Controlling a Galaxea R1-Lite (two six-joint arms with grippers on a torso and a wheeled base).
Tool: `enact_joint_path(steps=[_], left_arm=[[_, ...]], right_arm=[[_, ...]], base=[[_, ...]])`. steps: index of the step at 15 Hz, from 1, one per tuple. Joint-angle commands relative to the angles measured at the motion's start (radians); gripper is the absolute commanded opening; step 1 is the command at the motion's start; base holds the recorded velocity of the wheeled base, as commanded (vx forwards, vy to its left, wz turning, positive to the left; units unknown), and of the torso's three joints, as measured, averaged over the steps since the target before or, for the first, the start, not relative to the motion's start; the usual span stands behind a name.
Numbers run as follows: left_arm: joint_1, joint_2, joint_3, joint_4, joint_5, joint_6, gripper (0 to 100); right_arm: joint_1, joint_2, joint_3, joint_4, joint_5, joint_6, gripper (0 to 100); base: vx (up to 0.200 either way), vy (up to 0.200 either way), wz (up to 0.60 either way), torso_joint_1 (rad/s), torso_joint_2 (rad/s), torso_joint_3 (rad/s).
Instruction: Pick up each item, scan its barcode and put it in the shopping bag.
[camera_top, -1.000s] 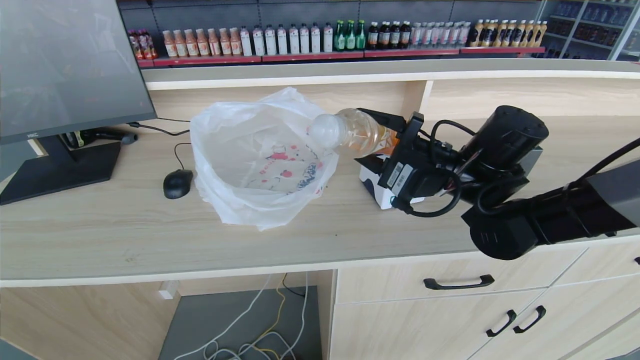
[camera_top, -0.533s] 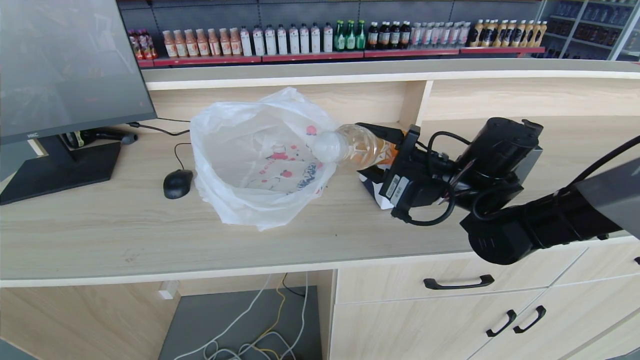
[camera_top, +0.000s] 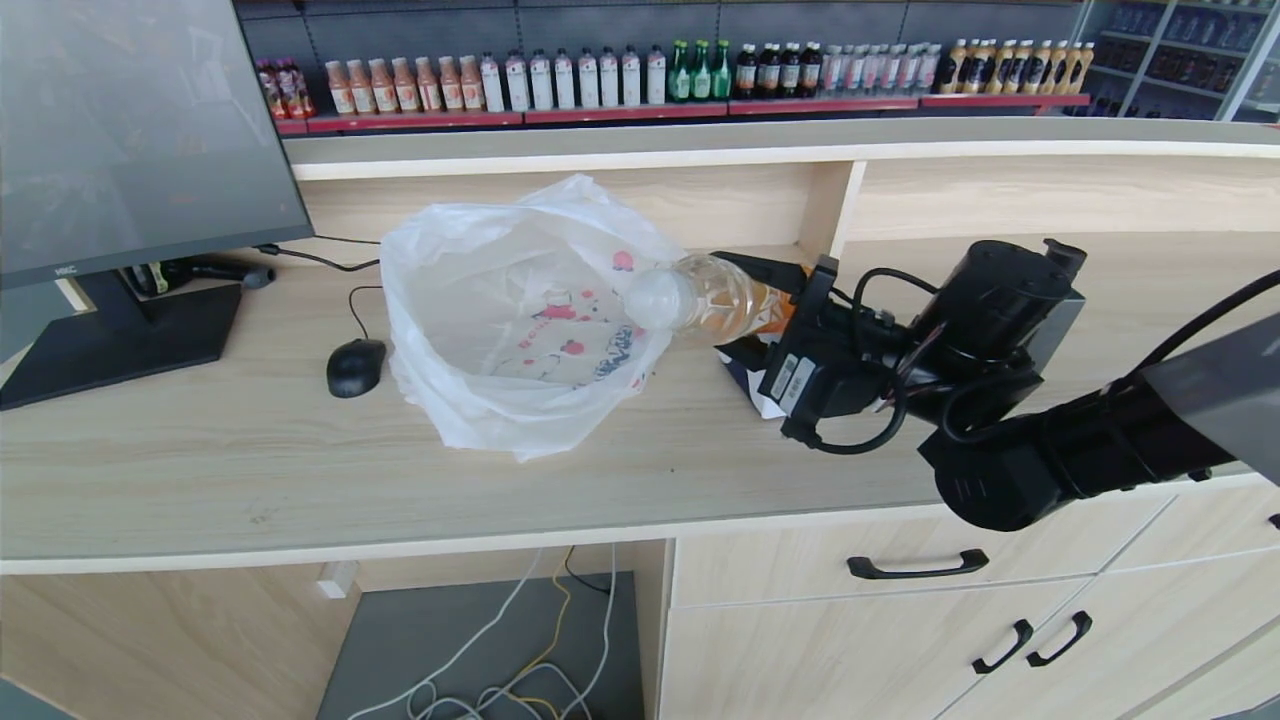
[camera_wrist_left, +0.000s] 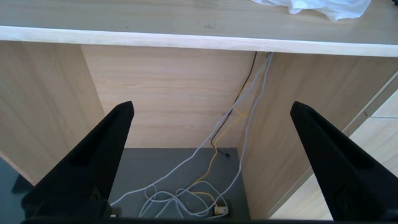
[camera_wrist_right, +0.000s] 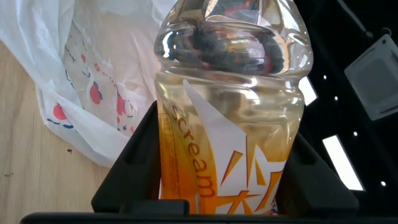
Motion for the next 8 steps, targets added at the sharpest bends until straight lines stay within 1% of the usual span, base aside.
enact_joint_path(steps=[1, 8], left_arm=[[0.000, 0.000, 0.000, 0.000, 0.000, 0.000, 100], [0.000, 0.000, 0.000, 0.000, 0.000, 0.000, 100]], right_arm=[[0.000, 0.000, 0.000, -0.001, 0.002, 0.000, 0], [0.000, -0.005, 0.000, 0.001, 0.002, 0.000, 0]], base=[[0.000, 0.000, 0.00, 0.000, 0.00, 0.000], [0.000, 0.000, 0.00, 0.000, 0.00, 0.000]])
